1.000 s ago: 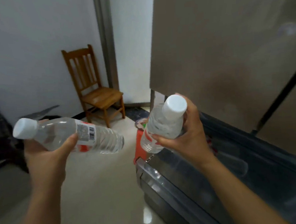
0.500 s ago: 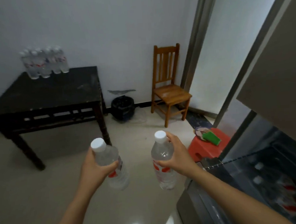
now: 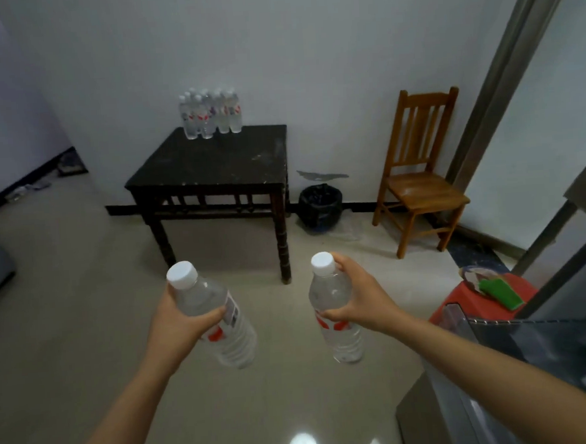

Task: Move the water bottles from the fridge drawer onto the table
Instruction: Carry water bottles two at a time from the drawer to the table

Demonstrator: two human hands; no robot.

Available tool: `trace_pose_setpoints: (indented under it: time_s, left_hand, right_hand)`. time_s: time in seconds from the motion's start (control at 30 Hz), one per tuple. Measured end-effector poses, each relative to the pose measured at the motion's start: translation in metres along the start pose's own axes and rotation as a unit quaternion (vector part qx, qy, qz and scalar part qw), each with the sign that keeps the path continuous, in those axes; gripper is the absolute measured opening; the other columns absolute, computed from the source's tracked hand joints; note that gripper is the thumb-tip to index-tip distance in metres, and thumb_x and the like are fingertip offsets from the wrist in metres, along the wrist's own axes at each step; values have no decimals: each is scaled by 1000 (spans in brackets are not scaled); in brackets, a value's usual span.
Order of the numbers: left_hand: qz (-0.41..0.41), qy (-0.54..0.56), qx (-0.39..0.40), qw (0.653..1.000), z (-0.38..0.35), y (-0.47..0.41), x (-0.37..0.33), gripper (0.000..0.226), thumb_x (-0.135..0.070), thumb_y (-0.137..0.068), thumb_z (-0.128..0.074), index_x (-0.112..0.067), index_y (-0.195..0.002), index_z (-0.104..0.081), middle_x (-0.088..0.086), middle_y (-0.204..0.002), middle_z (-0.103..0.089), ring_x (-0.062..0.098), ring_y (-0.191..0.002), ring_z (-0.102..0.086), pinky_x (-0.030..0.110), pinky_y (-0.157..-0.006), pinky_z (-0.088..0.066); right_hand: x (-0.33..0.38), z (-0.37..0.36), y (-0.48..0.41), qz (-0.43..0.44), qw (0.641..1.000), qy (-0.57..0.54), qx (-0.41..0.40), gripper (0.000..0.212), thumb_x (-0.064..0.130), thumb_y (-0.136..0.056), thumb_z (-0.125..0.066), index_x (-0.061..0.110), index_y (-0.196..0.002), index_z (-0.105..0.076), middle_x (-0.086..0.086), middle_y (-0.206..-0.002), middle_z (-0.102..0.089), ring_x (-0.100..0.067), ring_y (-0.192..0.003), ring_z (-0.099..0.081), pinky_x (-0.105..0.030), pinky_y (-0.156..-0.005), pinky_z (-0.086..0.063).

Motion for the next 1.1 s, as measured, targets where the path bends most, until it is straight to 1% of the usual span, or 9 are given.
trace_pose_setpoints:
  time_s: [0.07,0.17,0.3,0.43,0.53,0.7,0.9,1.03,1.1]
  left_hand:
    - [-8,8,-8,1000,18,1,-1,62,-47,-28,-69,-34,-86,-51,-10,-91,-62,11,-87,-60,36,-81,-48]
    - [-4,13,-37,999,55,-2,7,65,-46,-30,-71,-35,-91,-51,-8,-95,-63,16,-92,-62,40,-84,-51]
    - [-15,15,-58,998,102,-9,20,73,-46,-31,-72,-33,-99,-50,-4,-99,-63,20,-96,-62,43,-87,-51]
    - [-21,16,-69,997,169,-18,36,66,-47,-31,-70,-37,-92,-48,-10,-96,-62,17,-92,-62,37,-83,-51]
    - [-31,13,-85,996,222,-27,43,62,-49,-30,-69,-40,-88,-46,-14,-93,-59,14,-89,-60,32,-79,-48]
    - [-48,2,-109,993,310,-40,62,63,-48,-33,-70,-37,-92,-50,-13,-94,-61,14,-90,-61,35,-80,-50]
    - [-34,11,-136,990,380,-41,87,65,-50,-33,-67,-35,-93,-50,-12,-93,-61,7,-87,-60,29,-75,-47]
    - [-20,15,-149,989,412,-51,103,58,-42,-34,-73,-37,-87,-49,-12,-91,-61,3,-84,-58,30,-76,-47]
    - [-11,16,-154,988,425,-59,111,56,-38,-37,-74,-38,-86,-48,-13,-90,-61,2,-83,-58,31,-77,-47]
  right_hand:
    - [16,-11,-4,15,1000,-6,8,85,19,-64,-82,45,-120,-24,18,-118,-38,-2,-110,-40,-17,-89,-39]
    - [47,-30,-15,29,999,-25,17,82,18,-64,-82,53,-112,-25,21,-114,-40,2,-105,-42,-6,-76,-38]
    - [88,-58,-30,54,998,-10,37,83,18,-63,-82,56,-109,-25,36,-106,-36,9,-97,-44,-2,-71,-37]
    - [132,-103,-45,77,996,13,50,86,17,-62,-82,59,-109,-23,38,-107,-33,6,-101,-42,-8,-80,-35]
    - [165,-135,-57,80,995,4,51,85,16,-63,-82,57,-111,-25,35,-109,-35,-2,-107,-45,-20,-90,-42]
    - [223,-192,-80,105,993,-14,53,86,16,-61,-83,55,-113,-27,25,-111,-43,-10,-111,-49,-31,-92,-47]
    - [274,-260,-105,117,990,-44,67,86,13,-63,-82,54,-114,-27,27,-112,-41,-6,-109,-48,-25,-89,-47]
    - [301,-296,-129,128,986,-53,94,85,12,-64,-82,54,-114,-27,28,-111,-41,6,-103,-47,-9,-74,-46]
    - [312,-311,-142,136,985,-46,101,85,14,-64,-82,54,-114,-26,29,-111,-41,8,-103,-47,-8,-73,-45]
Point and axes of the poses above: each hand's wrist, its own y-axis away from the middle knuckle, its own z-axis out of the back of the hand, x = y × z, the point moved 8 cm from there along -y, towards the middle knuckle
